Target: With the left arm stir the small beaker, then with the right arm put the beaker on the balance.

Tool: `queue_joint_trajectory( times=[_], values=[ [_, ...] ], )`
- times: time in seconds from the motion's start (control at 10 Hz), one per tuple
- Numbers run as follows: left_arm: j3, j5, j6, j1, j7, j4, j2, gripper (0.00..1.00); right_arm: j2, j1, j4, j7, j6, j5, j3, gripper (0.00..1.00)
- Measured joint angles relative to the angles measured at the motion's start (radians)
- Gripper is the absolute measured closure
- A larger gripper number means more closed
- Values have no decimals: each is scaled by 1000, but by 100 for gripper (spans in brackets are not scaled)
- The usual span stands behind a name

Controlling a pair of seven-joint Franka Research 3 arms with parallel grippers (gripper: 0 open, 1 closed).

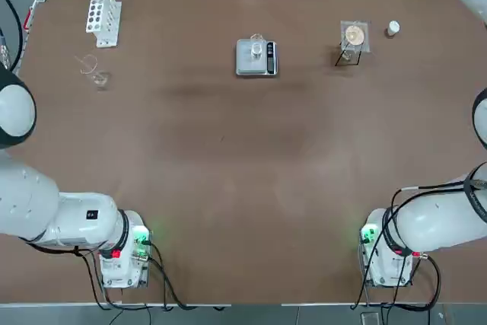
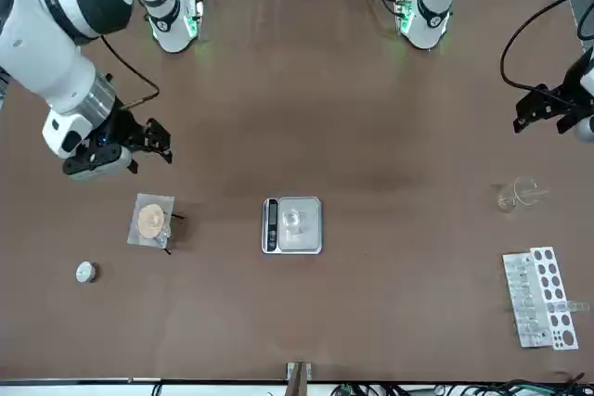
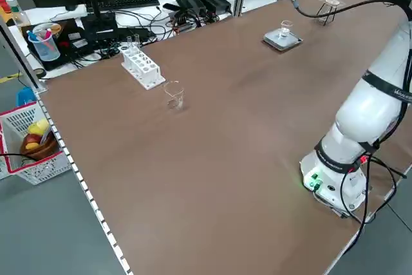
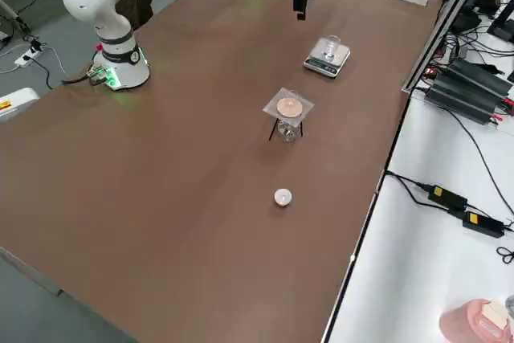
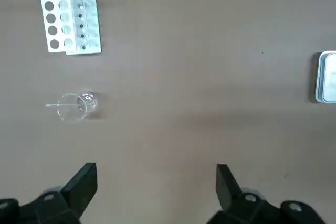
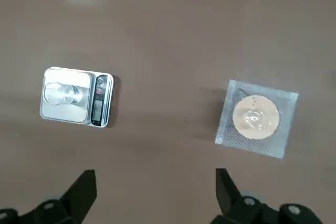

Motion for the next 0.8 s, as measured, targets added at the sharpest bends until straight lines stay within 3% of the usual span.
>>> queue_joint_trajectory(
  times=[0.5,0.8],
  values=[
    [0,0,0,0,0,0,0,0,-14,-113,252,80,-333,-99,-2,0],
    [-1,0,0,-1,0,0,0,0,-15,-216,295,75,-362,-140,-3,0]
  ],
)
